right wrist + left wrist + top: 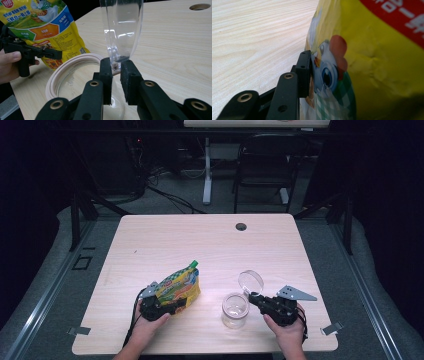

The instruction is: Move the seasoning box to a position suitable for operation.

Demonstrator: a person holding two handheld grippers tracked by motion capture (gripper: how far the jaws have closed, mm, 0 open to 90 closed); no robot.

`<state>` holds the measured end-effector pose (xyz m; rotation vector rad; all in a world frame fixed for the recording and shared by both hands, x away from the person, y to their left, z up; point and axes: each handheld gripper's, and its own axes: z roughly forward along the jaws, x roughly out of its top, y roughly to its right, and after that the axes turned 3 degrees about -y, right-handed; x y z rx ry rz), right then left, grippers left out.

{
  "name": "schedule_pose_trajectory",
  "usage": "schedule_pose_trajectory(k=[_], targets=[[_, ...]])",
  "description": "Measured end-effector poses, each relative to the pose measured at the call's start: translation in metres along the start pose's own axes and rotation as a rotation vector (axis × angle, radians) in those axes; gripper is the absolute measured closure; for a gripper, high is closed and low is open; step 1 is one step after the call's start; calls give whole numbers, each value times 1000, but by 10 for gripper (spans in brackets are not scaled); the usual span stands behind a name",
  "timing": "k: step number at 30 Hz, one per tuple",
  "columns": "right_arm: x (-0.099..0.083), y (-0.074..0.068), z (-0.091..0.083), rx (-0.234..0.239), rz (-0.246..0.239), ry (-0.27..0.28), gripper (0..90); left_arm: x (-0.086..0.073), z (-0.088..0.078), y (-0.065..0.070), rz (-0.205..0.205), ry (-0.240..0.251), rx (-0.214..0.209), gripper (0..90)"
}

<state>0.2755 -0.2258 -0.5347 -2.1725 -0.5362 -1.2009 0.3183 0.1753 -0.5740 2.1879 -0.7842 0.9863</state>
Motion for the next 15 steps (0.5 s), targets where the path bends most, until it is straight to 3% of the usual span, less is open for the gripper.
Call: schedule_pose_trajectory(k=[15], targets=[[-2,-1,-5,-11,-5,11,744,0,4,-3,-1,34,-10,556]])
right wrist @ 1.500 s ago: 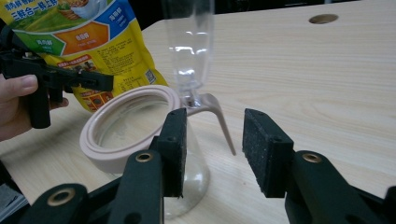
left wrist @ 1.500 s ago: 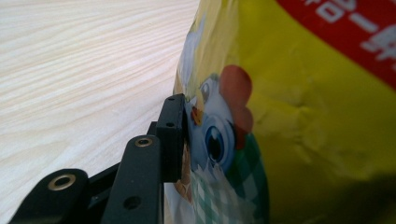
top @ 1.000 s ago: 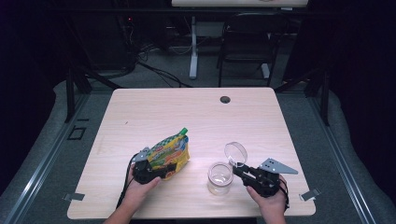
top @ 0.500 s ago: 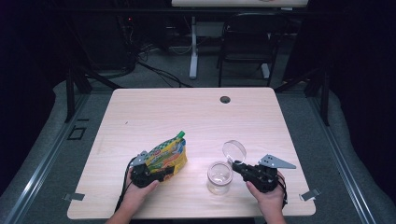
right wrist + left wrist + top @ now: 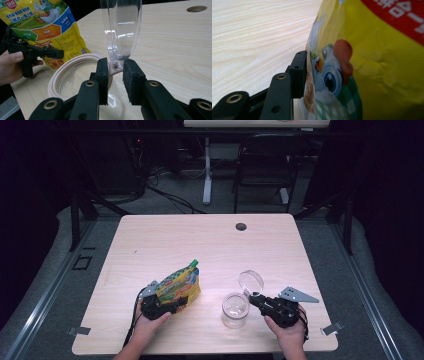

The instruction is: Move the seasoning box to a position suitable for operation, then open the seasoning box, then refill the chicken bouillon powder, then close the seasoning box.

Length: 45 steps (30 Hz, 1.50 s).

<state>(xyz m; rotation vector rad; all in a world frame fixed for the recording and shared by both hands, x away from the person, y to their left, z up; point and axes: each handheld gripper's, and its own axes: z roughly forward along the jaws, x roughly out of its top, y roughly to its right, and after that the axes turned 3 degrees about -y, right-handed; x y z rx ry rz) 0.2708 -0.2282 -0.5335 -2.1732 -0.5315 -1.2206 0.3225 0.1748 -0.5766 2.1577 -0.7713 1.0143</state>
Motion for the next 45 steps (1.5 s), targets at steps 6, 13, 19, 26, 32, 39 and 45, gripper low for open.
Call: schedule_pose_trajectory(k=[6,13,19,26,32,39,45], targets=[[-1,-1,-2,-2,-1,3,727,2,1,1,18,-7,9,598],[-2,-2,-5,3,-11,2,715,6,1,2,19,-20,17,623],[-1,-6,-8,-12,-28,11,681,11,-4,6,42,-27,37,627],[1,-8,-15,-10,-31,9,650,23,-19,15,118,-5,82,628],[3,-10,-22,-15,-41,18,640,30,-29,20,159,12,113,629],[2,-11,-24,-26,-42,9,640,35,-33,24,206,9,149,629],[-1,-15,-28,-34,-53,8,628,40,-29,27,233,-8,156,630]])
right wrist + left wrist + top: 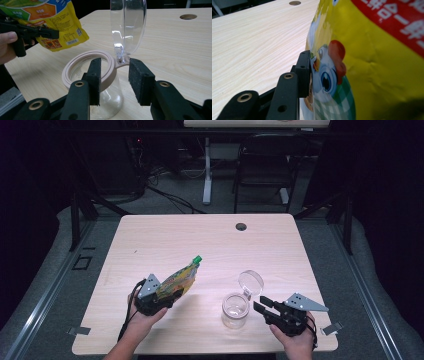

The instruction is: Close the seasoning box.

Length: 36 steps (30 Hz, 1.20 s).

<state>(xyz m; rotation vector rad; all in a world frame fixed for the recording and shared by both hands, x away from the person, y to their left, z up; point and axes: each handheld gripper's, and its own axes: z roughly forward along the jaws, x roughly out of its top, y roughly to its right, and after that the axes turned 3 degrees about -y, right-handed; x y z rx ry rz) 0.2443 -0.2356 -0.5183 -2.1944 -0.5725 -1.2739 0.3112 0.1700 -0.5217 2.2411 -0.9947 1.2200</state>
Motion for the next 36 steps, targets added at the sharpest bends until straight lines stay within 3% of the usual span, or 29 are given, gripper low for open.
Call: schedule_pose_trajectory(k=[12,19,27,36], targets=[[-3,-3,-11,-32,-7,4,608,10,6,10,95,-19,51,630],[-3,-4,-12,-44,-23,-2,601,13,7,19,178,-40,104,631],[-3,-4,-11,-46,-26,3,601,13,6,25,226,-47,140,631],[-2,-5,-9,-38,-32,3,602,14,3,34,320,-65,204,631]])
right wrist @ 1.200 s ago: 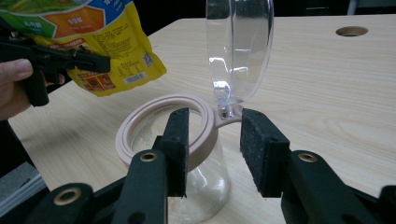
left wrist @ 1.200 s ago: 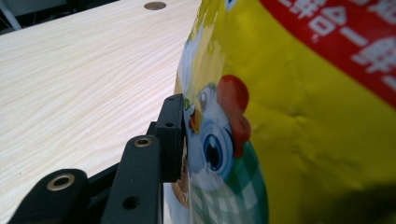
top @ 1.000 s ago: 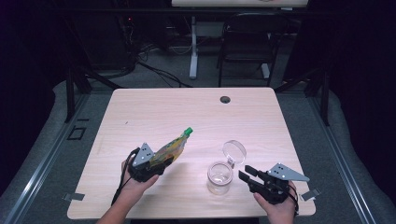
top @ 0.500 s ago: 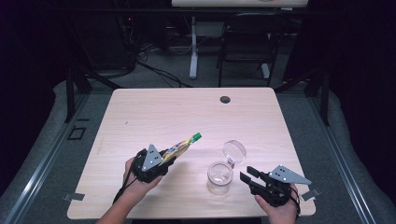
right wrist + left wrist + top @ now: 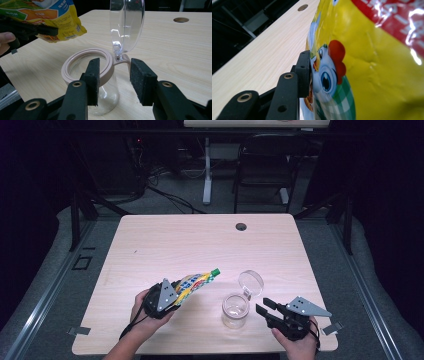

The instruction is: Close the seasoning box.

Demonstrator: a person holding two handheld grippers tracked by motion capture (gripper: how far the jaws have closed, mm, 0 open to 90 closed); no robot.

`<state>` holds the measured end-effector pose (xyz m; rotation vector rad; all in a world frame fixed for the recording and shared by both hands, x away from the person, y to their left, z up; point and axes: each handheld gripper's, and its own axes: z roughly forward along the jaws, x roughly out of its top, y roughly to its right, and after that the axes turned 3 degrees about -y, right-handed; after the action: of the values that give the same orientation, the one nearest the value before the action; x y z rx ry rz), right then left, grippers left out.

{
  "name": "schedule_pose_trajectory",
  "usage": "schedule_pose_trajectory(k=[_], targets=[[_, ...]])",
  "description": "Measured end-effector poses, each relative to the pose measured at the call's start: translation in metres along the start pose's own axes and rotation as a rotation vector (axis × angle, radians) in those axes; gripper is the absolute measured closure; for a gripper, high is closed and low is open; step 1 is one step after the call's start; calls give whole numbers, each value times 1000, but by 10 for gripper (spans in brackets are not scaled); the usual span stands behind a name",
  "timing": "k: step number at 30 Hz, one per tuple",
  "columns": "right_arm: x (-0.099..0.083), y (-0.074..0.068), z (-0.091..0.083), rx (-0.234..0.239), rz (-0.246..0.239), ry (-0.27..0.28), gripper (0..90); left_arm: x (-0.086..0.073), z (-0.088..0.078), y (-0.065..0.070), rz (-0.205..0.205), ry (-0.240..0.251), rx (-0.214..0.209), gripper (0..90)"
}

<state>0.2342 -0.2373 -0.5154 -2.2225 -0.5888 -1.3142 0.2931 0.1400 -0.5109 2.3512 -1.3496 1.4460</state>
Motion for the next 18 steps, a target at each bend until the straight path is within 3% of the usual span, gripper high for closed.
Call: schedule_pose_trajectory(k=[7,18], targets=[[0,-1,0,3,-10,-8,623,4,-1,8,86,-26,38,631],[0,-2,2,0,-30,-16,648,5,0,12,126,-38,60,631]])
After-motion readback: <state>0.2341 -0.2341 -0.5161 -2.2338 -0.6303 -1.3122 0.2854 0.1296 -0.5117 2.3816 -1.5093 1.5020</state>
